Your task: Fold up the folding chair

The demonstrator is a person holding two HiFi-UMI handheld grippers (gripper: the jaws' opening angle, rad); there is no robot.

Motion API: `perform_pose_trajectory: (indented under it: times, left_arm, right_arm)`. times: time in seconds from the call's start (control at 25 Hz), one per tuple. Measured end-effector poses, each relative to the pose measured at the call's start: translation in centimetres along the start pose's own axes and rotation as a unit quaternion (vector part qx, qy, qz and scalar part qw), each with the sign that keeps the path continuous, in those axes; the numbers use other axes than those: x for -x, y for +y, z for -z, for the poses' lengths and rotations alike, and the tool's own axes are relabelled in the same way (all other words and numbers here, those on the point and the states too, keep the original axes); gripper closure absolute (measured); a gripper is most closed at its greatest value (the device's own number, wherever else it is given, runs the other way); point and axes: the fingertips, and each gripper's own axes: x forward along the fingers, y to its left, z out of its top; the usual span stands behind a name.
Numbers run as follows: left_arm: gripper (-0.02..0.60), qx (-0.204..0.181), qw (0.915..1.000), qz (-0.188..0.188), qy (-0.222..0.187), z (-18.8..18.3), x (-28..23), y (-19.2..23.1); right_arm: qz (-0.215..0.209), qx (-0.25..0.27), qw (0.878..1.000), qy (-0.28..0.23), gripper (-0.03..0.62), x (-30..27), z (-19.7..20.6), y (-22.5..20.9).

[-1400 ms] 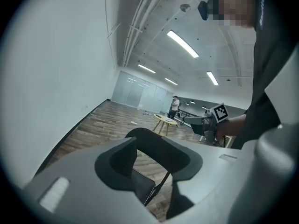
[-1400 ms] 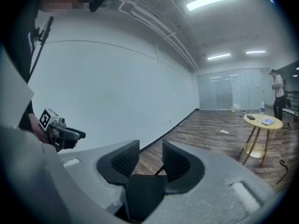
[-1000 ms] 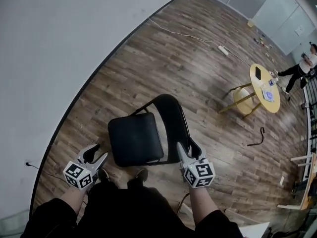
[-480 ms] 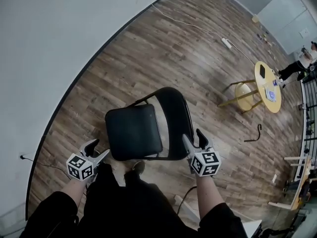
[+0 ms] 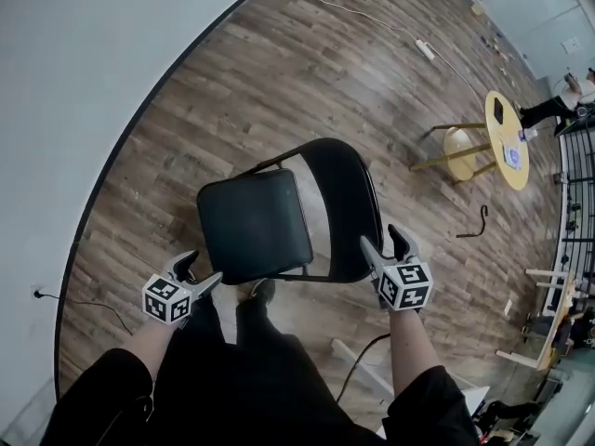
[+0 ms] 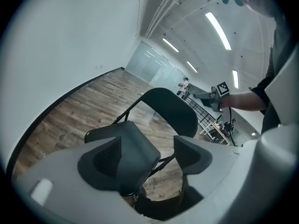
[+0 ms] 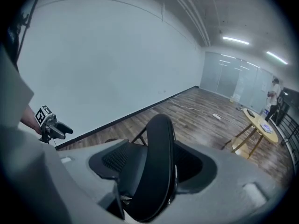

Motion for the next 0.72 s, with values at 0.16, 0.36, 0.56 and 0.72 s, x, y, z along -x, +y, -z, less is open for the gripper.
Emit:
perform_pose_trajectory:
  times: [0.16, 0.36, 0.56, 0.72]
  left_arm:
    - [0.230, 0.023, 0.9996, 0.000, 0.014, 2.0, -0.8, 2.1]
    - [0.222, 0.051, 0.9984, -0.003, 0.023, 3.6, -1.8, 4.6]
    - [0.216, 0.070, 0.9973, -0.005, 0.023, 4.7, -3.2, 6.9]
    - [0.215, 0.084, 0.9960, -0.010, 0.029, 5.7, -4.5, 8.4]
  right_arm:
    - [0.014, 0.005, 1.000, 0.028, 0.296, -0.6, 0.7, -0.9]
    - [0.022, 0.006, 0.998, 0.056, 0.293, -1.3, 1.6, -1.6]
    - [0.021, 0.009, 0.997, 0.080, 0.292, -2.7, 2.7, -1.4]
    - [0.019, 0.031, 0.994, 0.101, 0.290, -3.7, 3.5, -1.3]
